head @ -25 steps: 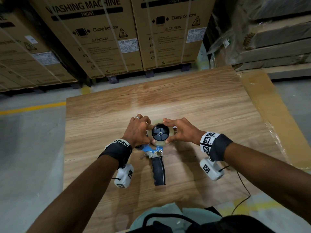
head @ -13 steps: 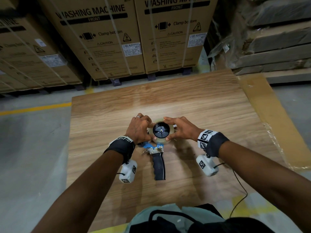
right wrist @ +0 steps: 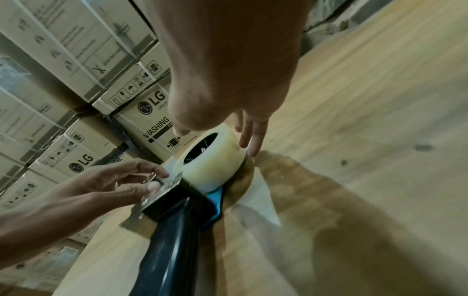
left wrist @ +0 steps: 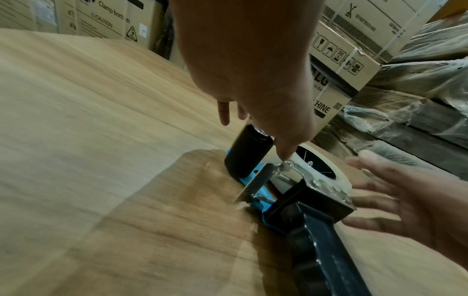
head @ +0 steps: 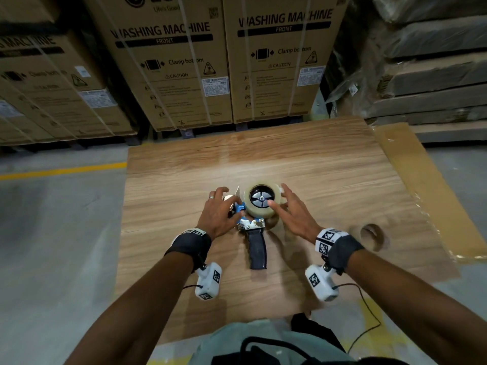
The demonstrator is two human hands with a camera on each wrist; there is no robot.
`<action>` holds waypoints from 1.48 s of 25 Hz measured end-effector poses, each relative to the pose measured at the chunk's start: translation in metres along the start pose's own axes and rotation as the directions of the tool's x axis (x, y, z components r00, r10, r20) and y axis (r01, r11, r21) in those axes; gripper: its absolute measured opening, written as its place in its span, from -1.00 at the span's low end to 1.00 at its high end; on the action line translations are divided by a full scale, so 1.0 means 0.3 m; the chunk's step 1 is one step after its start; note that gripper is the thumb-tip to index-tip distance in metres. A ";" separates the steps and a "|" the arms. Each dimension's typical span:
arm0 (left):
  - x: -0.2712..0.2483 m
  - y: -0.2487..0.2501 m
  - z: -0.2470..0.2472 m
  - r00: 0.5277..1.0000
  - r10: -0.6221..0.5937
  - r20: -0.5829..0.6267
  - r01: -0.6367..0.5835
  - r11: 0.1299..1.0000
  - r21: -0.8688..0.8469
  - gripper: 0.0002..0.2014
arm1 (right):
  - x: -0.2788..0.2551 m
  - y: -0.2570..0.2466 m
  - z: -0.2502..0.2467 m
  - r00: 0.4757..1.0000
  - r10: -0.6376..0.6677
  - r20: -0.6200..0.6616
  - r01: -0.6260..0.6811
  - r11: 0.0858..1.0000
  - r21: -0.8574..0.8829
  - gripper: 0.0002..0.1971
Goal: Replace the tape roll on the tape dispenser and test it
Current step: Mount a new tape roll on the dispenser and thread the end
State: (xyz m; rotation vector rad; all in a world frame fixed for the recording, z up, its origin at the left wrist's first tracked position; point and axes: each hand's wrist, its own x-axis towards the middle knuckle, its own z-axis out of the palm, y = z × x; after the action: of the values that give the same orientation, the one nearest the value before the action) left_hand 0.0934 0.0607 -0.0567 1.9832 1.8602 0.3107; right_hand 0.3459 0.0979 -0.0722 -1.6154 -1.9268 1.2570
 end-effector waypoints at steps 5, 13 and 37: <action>-0.003 -0.002 0.007 0.998 0.037 0.045 -0.042 0.993 0.108 -0.72 | -0.140 -0.018 0.105 0.999 0.001 0.052 -0.008 0.990 0.142 -0.36; 0.006 0.013 0.029 0.998 0.058 0.017 -0.059 0.992 0.112 -0.80 | -0.179 -0.089 0.223 0.967 0.205 0.152 -0.218 0.973 0.078 -0.24; -0.115 -0.058 0.026 0.991 0.129 -0.029 -0.127 0.989 0.070 -0.91 | -0.246 -0.177 0.355 0.924 0.372 0.087 -0.381 0.913 0.144 -0.32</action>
State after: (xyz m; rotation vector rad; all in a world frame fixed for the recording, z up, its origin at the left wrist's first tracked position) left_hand 0.0781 0.0260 -0.0675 2.1611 1.7898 0.3236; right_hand 0.2582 -0.0114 -0.0694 -1.9451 -1.5401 1.5738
